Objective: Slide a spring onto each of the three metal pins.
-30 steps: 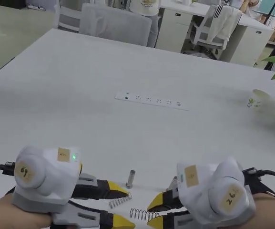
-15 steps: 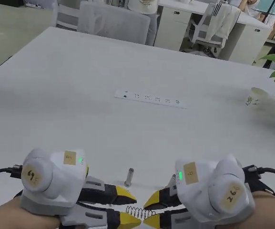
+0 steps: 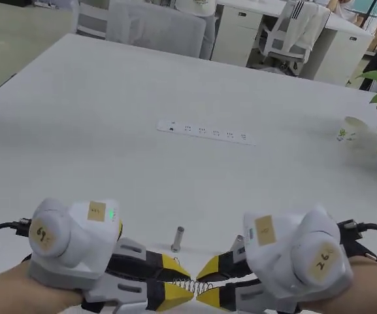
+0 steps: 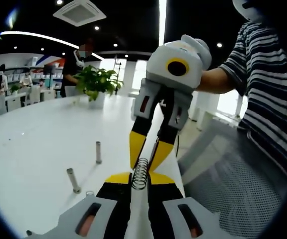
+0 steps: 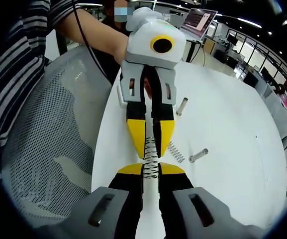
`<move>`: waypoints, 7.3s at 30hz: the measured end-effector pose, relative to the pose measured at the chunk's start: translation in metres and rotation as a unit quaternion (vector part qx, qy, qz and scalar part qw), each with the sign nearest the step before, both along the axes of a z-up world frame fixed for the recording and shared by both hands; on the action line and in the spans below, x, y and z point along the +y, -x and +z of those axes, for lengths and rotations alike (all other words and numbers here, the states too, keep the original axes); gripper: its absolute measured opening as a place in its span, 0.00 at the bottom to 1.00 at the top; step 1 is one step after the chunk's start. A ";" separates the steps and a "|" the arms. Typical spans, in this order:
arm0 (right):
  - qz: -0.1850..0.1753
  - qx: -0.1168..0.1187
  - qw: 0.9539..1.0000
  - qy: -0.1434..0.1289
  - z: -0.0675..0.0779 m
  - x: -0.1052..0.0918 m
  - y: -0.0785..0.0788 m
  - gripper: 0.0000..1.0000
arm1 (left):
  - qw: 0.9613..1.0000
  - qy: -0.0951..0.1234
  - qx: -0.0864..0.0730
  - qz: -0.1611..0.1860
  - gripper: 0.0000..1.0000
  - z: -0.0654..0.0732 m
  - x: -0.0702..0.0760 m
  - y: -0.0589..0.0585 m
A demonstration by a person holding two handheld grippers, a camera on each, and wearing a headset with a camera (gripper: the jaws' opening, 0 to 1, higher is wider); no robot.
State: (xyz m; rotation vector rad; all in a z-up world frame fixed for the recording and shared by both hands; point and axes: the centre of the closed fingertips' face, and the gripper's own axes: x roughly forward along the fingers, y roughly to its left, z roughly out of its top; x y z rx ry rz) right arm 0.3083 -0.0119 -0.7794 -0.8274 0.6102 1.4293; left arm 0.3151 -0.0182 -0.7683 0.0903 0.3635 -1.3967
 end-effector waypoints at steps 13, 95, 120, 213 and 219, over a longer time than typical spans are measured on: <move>-0.006 0.011 1.000 -0.003 -0.005 0.000 0.005 0.08 | 0.999 -0.008 0.004 -0.034 0.02 -0.004 -0.001 0.006; 0.006 0.002 0.994 -0.107 0.039 0.027 0.011 0.07 | 0.998 -0.037 -0.001 -0.049 0.02 -0.011 0.002 0.009; 0.017 -0.016 0.992 -0.123 0.041 0.040 0.012 0.07 | 0.998 -0.044 -0.007 -0.052 0.03 -0.010 0.000 0.013; -0.066 -0.069 0.990 -0.107 0.045 0.005 -0.031 0.07 | 0.974 0.000 0.019 0.224 0.98 0.003 0.157 -0.021; -0.081 -0.071 0.989 -0.104 0.044 -0.006 -0.036 0.07 | 0.972 -0.003 0.021 0.233 0.98 0.000 0.163 -0.021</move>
